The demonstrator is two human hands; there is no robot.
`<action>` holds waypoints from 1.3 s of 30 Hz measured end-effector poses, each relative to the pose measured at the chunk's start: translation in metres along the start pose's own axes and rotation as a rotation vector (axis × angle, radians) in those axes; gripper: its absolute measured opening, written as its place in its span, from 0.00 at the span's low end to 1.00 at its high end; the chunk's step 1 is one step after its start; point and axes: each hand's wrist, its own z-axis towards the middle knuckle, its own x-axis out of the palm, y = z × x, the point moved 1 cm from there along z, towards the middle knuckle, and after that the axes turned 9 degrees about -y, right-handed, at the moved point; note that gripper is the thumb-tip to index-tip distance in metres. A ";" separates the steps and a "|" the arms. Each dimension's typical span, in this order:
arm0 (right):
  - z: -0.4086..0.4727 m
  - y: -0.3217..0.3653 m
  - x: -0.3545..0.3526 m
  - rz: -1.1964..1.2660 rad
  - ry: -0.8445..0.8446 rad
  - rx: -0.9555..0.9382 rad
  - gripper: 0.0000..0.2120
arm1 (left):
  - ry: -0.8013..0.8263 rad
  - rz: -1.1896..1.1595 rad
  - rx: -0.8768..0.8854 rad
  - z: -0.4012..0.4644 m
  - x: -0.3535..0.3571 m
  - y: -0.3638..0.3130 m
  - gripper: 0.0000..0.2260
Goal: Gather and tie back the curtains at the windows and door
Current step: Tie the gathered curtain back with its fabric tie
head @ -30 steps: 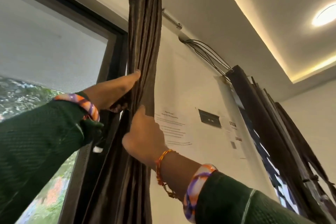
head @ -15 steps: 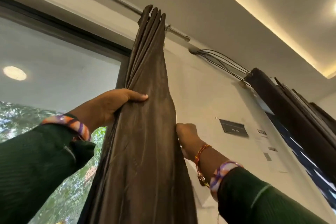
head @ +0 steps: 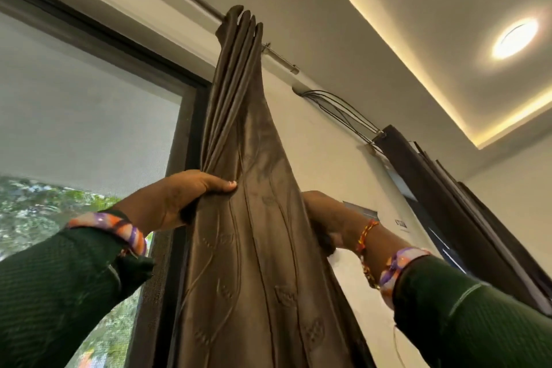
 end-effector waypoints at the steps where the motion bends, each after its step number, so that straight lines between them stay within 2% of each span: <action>1: -0.009 0.003 -0.002 -0.097 -0.048 -0.011 0.12 | -0.022 0.034 0.013 0.003 -0.002 0.006 0.31; 5: -0.013 0.009 -0.014 -0.250 -0.096 -0.035 0.11 | -0.293 0.313 0.178 0.014 0.002 0.024 0.26; 8: -0.016 0.016 -0.018 -0.289 -0.200 -0.080 0.11 | -0.497 0.502 0.333 0.006 0.005 0.030 0.20; 11: -0.024 0.026 -0.016 -0.248 -0.378 -0.223 0.03 | -0.638 0.476 0.329 0.003 0.008 0.036 0.25; 14: -0.029 0.036 -0.009 -0.266 -0.536 -0.383 0.06 | -0.746 0.330 0.354 -0.007 0.016 0.034 0.27; 17: -0.032 0.053 -0.002 -0.386 -0.626 -0.570 0.06 | -0.799 0.340 0.505 -0.016 0.027 0.028 0.24; 20: -0.039 0.072 0.011 -0.603 -0.597 -0.827 0.05 | -0.802 0.287 0.698 -0.022 0.038 0.020 0.18; 22: -0.041 0.082 0.022 -0.732 -0.503 -0.992 0.05 | -0.750 0.223 0.792 -0.028 0.048 0.009 0.12; 24: -0.040 0.085 0.029 -0.784 -0.374 -1.064 0.08 | -0.672 0.122 0.814 -0.035 0.057 -0.004 0.10; 27: -0.042 0.089 0.027 -0.717 -0.312 -1.057 0.14 | -0.535 -0.094 0.720 -0.043 0.061 -0.018 0.11; 30: -0.042 0.091 0.019 -0.663 -0.316 -0.995 0.15 | -0.318 -0.324 0.615 -0.046 0.058 -0.021 0.12; 33: -0.038 0.092 0.013 -0.656 -0.336 -0.945 0.16 | -0.222 -0.424 0.554 -0.048 0.059 -0.020 0.11; 37: -0.036 0.092 0.008 -0.614 -0.355 -0.921 0.17 | -0.307 -0.447 0.573 -0.047 0.060 -0.025 0.08; 39: -0.037 0.092 0.008 -0.583 -0.370 -0.919 0.18 | -0.495 -0.222 0.752 -0.048 0.058 -0.029 0.06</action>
